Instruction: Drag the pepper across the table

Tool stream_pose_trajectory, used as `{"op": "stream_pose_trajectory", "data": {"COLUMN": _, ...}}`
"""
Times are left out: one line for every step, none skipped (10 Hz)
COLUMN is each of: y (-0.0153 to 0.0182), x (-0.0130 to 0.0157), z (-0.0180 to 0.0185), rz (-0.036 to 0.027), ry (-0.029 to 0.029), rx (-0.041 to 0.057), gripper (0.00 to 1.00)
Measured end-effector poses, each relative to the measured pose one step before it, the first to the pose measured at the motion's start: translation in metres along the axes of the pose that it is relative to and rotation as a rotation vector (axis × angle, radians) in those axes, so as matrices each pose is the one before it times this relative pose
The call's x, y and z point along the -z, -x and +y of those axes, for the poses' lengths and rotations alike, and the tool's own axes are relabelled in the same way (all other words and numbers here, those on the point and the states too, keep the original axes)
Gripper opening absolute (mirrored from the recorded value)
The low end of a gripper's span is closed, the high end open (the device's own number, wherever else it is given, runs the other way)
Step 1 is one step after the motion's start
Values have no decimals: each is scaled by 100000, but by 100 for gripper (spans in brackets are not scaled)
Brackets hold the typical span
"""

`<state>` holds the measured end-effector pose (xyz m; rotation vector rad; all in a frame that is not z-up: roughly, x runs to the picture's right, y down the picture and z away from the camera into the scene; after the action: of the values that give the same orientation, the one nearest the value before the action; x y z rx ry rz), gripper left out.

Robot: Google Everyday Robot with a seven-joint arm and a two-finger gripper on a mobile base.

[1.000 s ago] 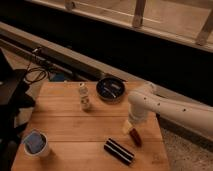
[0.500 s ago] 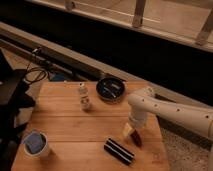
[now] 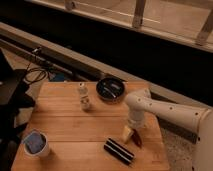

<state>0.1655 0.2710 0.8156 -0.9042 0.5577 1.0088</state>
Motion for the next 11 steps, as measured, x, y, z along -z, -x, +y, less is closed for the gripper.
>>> {"op": "stream_pose_trajectory", "data": {"y": -83, "x": 17, "z": -63, "rz": -70, "ry": 163, "rx": -257, "gripper": 52}}
{"op": "stream_pose_trajectory", "data": {"y": -34, "x": 212, "z": -10, "rz": 45, "ry": -9, "rx": -124, "gripper": 51}}
{"op": "stream_pose_trajectory", "data": {"y": 32, "x": 293, "z": -37, "rz": -92, "ry": -13, "rx": -103, "gripper": 49}}
{"op": "stream_pose_trajectory", "data": {"y": -80, "x": 207, "z": 62, "rz": 264, "ry": 49, "rx": 189, "gripper": 41}}
{"op": "stream_pose_trajectory", "data": {"y": -13, "x": 269, "z": -15, "rz": -23, "ry": 19, "rx": -19, "gripper": 31}}
{"op": "stream_pose_trajectory", "data": {"y": -18, "x": 276, "z": -49, "rz": 23, "ry": -104, "rx": -30, "gripper": 24}}
{"op": "stream_pose_trajectory", "data": {"y": 24, "x": 268, "z": 38, "rz": -14, "ry": 79, "rx": 42, "gripper": 23}}
{"op": "stream_pose_trajectory", "data": {"y": -26, "x": 154, "z": 27, "rz": 81, "ry": 86, "rx": 75, "gripper": 23}}
{"op": "stream_pose_trajectory", "data": {"y": 190, "x": 69, "z": 74, "rz": -641, "ry": 222, "rx": 65, "gripper": 19}}
{"op": "stream_pose_trajectory", "data": {"y": -82, "x": 68, "z": 227, "rz": 813, "ry": -621, "rx": 1181, "gripper": 5}}
{"op": "stream_pose_trajectory", "data": {"y": -152, "x": 261, "z": 557, "rz": 173, "ry": -631, "rx": 1924, "gripper": 3}}
